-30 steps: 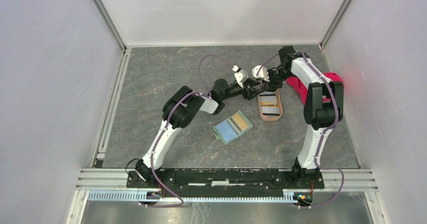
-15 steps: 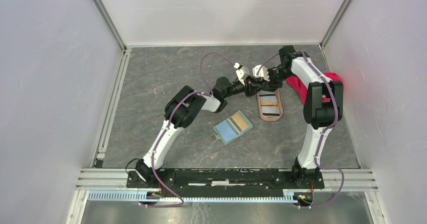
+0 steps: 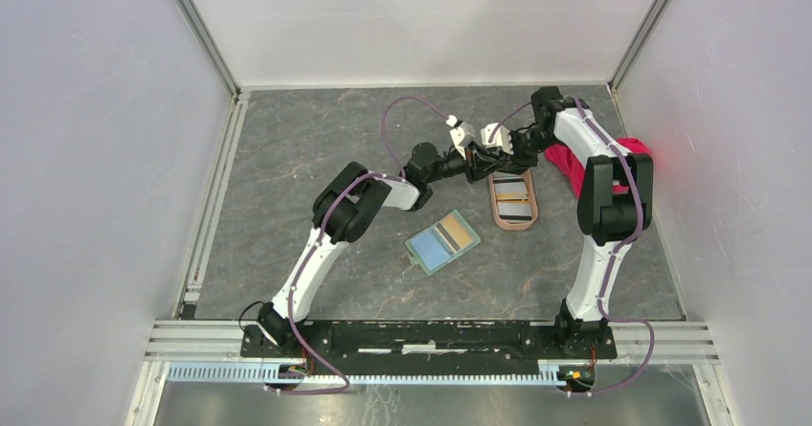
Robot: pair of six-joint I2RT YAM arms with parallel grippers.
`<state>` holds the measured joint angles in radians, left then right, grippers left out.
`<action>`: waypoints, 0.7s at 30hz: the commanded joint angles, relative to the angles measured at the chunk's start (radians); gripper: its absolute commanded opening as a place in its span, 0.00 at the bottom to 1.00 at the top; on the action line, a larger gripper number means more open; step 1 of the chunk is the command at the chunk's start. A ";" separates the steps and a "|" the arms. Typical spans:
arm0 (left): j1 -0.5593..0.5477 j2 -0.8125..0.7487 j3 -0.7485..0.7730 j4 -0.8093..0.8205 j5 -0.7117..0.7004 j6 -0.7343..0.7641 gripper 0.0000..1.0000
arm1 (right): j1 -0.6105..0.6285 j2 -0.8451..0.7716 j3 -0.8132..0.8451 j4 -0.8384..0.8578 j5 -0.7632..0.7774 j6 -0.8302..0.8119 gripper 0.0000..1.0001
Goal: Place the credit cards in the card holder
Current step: Pick up the credit card from the storage box.
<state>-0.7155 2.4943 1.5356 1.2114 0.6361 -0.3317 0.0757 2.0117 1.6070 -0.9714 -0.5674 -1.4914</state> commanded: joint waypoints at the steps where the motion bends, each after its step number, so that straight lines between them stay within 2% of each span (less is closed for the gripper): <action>1: -0.004 0.008 0.029 0.007 0.042 -0.044 0.28 | -0.001 0.013 0.038 -0.148 -0.083 -0.170 0.04; 8: -0.002 -0.005 -0.005 0.047 0.057 -0.051 0.31 | -0.003 0.017 0.042 -0.147 -0.083 -0.169 0.04; 14: 0.002 -0.007 -0.035 0.152 0.077 -0.090 0.39 | -0.005 0.020 0.040 -0.147 -0.081 -0.166 0.04; 21: 0.007 -0.003 -0.032 0.149 0.099 -0.093 0.40 | -0.006 0.023 0.041 -0.142 -0.079 -0.162 0.04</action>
<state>-0.7101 2.4947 1.5059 1.2922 0.6914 -0.3862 0.0753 2.0163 1.6150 -0.9863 -0.5682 -1.4910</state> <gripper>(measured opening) 0.393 0.104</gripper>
